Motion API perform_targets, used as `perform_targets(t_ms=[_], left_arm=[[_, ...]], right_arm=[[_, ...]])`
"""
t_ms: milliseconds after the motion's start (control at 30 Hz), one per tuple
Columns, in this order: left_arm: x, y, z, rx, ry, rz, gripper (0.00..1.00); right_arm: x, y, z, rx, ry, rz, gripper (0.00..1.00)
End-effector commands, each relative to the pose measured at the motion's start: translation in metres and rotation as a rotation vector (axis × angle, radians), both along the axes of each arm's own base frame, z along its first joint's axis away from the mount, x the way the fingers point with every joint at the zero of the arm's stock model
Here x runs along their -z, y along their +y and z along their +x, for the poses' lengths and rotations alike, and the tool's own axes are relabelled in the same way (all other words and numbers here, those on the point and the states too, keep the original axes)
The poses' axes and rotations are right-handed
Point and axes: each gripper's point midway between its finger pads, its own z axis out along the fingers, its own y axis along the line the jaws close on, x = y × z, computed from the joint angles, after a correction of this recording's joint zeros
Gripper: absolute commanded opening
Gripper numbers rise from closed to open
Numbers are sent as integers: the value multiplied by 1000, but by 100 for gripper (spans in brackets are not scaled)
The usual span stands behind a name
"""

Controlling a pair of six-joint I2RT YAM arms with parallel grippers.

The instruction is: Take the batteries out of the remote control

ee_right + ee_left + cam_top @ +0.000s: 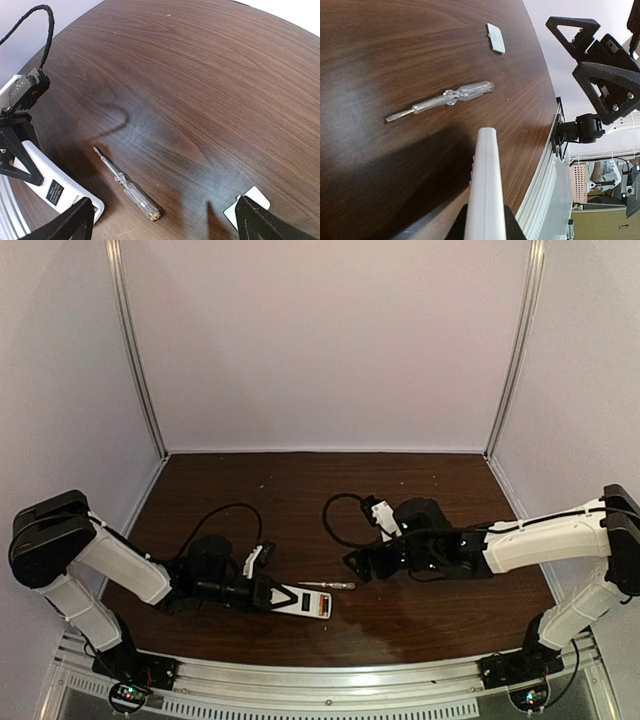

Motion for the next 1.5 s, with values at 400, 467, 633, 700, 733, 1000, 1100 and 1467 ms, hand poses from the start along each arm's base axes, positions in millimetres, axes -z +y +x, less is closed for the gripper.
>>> perform_targets(t_ms=[400,467,633,700,733,1000,1100,1467], left_arm=[[14,6,8,-39,-9,124,44],[12,8,10,-47,-23,140,48],[14,15,15,-54,-51,227,63],[16,19,17,-61,-64,271,70],[18,21,17,-62,-67,298,72],[31,44,23,-93,-101,469,79],[35,58,27,-117,-124,548,83],[5,90,56,-220,-301,724,97]], right_arm=[[-13,-22,-16,6,-28,77,100],[-16,-22,-19,-5,-28,93,100],[-20,-24,-23,-16,-28,116,100],[-19,-24,-24,-18,-25,115,100],[-17,-25,-24,-18,-23,114,100],[-12,-25,-27,-23,-13,123,100],[-9,-26,-27,-21,-11,111,100],[6,-6,-45,-176,9,107,100]])
